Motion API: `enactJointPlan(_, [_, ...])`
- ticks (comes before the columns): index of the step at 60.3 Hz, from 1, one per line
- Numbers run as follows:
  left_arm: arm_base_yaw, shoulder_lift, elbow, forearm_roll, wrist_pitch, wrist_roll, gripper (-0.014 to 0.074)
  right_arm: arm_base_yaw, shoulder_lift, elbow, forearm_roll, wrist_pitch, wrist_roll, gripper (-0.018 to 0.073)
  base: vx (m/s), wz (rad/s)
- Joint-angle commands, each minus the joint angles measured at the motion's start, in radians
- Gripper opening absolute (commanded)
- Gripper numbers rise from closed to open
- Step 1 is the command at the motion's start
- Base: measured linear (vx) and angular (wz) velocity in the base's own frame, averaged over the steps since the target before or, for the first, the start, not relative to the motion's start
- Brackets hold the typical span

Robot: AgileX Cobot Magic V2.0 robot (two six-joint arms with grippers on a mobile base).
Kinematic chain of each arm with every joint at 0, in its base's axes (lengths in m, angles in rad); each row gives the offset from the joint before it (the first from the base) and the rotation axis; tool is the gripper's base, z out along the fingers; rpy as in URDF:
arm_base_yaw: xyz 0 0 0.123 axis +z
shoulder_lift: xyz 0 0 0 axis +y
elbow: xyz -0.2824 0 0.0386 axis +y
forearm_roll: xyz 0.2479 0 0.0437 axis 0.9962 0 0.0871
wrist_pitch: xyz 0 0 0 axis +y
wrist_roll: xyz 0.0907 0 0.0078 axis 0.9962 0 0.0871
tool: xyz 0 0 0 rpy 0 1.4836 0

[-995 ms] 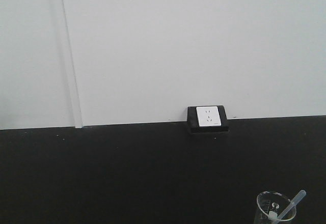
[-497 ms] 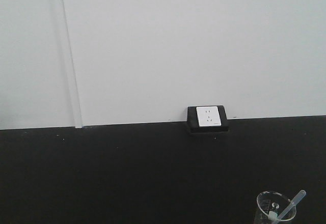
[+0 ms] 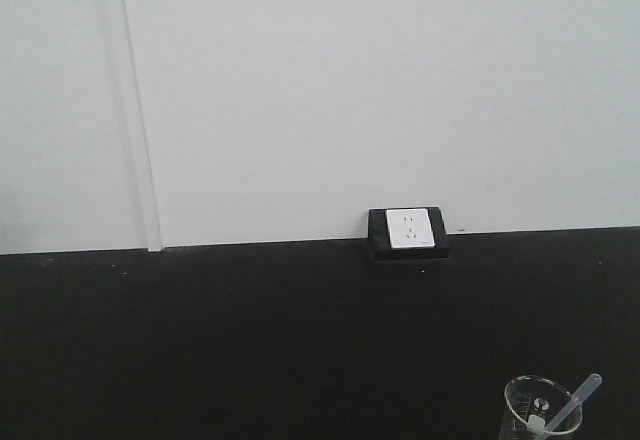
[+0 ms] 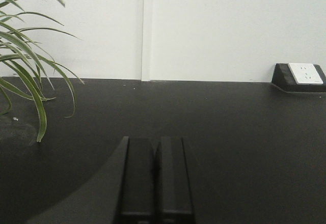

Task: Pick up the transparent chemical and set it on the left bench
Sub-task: 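Lower the right gripper over the clear pipette standing in the beaker, then grasp the pipette bulb with the right gripper and lift it out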

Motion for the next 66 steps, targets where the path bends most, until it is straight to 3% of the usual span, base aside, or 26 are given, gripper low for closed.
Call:
enactJointPlan(1, [-0.002, -0.019, 0.016, -0.001, -0.078, -0.008, -0.0003, -0.009, 0.010, -0.084, 0.000, -0.185, -0.003, -0.0006, 0.00, 0.00])
enactJointPlan(12, [-0.002, -0.019, 0.016, -0.001, -0.078, -0.008, -0.0003, -0.010, 0.185, -0.297, 0.005, -0.030, 0.005, -0.0004, 0.00, 0.00])
enactJointPlan(20, [-0.002, -0.019, 0.016, -0.001, -0.078, -0.008, -0.0003, -0.010, 0.349, -0.407, 0.035, -0.088, 0.023, -0.0001, 0.00, 0.00])
enactJointPlan(45, [-0.002, -0.019, 0.016, -0.001, -0.078, -0.008, -0.0003, -0.010, 0.712, -0.437, 0.039, -0.123, 0.023, 0.0046, 0.00, 0.00])
enactJointPlan(58, [-0.002, -0.019, 0.016, -0.001, -0.078, -0.008, -0.0003, -0.010, 0.845, -0.437, 0.039, -0.136, 0.023, 0.0144, 0.00, 0.00])
enactJointPlan(66, [-0.002, -0.019, 0.016, -0.001, -0.078, -0.008, -0.0003, -0.010, 0.923, -0.437, 0.039, -0.136, 0.023, 0.0255, 0.00, 0.00])
